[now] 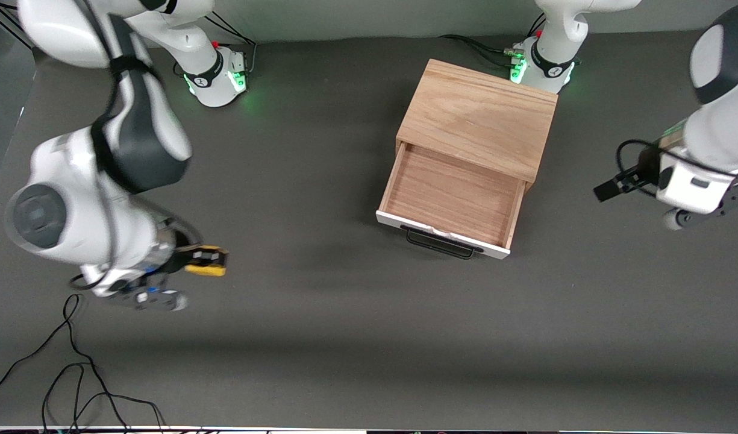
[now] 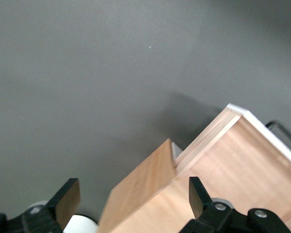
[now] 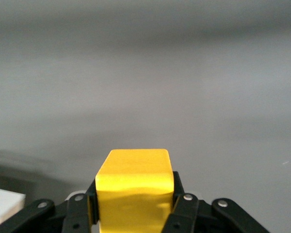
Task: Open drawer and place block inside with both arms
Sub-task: 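Carry the yellow cube with the right gripper over the open drawer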
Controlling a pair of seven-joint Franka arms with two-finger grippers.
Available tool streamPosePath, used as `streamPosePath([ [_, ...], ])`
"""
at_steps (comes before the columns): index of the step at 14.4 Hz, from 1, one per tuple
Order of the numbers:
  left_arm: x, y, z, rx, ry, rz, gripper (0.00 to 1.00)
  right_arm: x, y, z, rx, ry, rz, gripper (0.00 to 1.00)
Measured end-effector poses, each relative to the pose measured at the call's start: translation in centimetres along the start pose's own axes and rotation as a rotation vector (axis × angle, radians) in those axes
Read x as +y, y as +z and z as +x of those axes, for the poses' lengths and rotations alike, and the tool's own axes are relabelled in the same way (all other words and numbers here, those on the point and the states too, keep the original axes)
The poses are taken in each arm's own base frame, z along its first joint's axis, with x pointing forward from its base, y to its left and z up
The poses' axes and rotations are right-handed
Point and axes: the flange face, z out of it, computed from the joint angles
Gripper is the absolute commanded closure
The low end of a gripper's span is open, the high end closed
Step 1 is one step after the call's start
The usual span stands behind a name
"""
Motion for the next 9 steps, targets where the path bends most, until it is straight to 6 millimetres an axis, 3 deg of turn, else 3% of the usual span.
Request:
streamPosePath([
  [2,-1.4,-0.1,-0.3,-0.003,0.083,-0.006,0.0,-5.7,-0.5,-3.0,0.015,0.022,0.005,0.67],
  [5,-1.7,0.1,-0.9,-0.007,0.203,-0.003,0.0,-14.5,-0.8,-8.8,0.035,0.035,0.028,0.67],
  [9,-1.8,0.0,-0.9,0.009,0.361,-0.006,0.0,-23.7,1.0,-15.1,0.062,0.053,0.117,0.67],
])
